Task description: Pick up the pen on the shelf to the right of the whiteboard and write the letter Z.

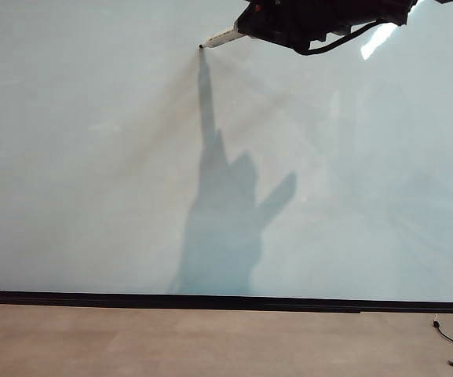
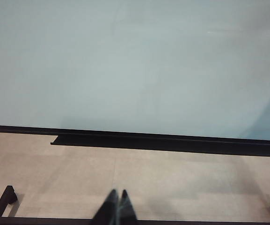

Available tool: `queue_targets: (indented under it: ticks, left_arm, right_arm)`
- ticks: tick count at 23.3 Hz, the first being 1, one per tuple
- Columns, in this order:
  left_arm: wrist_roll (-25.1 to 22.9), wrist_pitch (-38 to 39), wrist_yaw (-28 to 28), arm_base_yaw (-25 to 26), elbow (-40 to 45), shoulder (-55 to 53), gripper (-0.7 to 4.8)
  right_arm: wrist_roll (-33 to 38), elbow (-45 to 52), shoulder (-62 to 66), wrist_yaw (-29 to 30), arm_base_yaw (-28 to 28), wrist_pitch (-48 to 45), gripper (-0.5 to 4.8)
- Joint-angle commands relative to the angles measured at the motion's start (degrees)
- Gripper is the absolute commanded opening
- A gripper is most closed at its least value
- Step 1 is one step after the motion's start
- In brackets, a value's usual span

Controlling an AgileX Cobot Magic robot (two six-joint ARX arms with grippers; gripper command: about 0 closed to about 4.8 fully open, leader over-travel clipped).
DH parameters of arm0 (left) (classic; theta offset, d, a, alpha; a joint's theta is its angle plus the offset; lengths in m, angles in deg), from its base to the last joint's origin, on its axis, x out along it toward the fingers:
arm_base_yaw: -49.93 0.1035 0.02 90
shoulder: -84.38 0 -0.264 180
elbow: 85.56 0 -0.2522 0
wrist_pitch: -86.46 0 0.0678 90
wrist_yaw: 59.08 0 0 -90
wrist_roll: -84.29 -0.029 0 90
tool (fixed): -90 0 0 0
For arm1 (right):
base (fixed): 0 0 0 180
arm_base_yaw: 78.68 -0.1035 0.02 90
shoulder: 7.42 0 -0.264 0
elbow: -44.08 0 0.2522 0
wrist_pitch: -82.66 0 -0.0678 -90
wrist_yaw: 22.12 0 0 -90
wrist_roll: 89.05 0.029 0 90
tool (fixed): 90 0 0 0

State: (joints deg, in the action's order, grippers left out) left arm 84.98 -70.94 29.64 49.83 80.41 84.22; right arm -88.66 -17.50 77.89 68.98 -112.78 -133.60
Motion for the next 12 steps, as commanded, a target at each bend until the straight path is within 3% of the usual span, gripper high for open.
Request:
queue_targets:
  ticks: [1, 12]
  left_arm:
    - [-0.2, -0.3, 0.0, 0.0, -0.1, 0.0, -0.04]
    - [-0.2, -0.3, 0.0, 0.0, -0.1, 0.0, -0.04]
  right_arm:
    - [-0.2, -0.2, -1.3, -2.8, 0.2, 0.4, -0.05]
    - [-0.3, 0.2, -3.3, -4.0, 1.2, 3.0, -0.05]
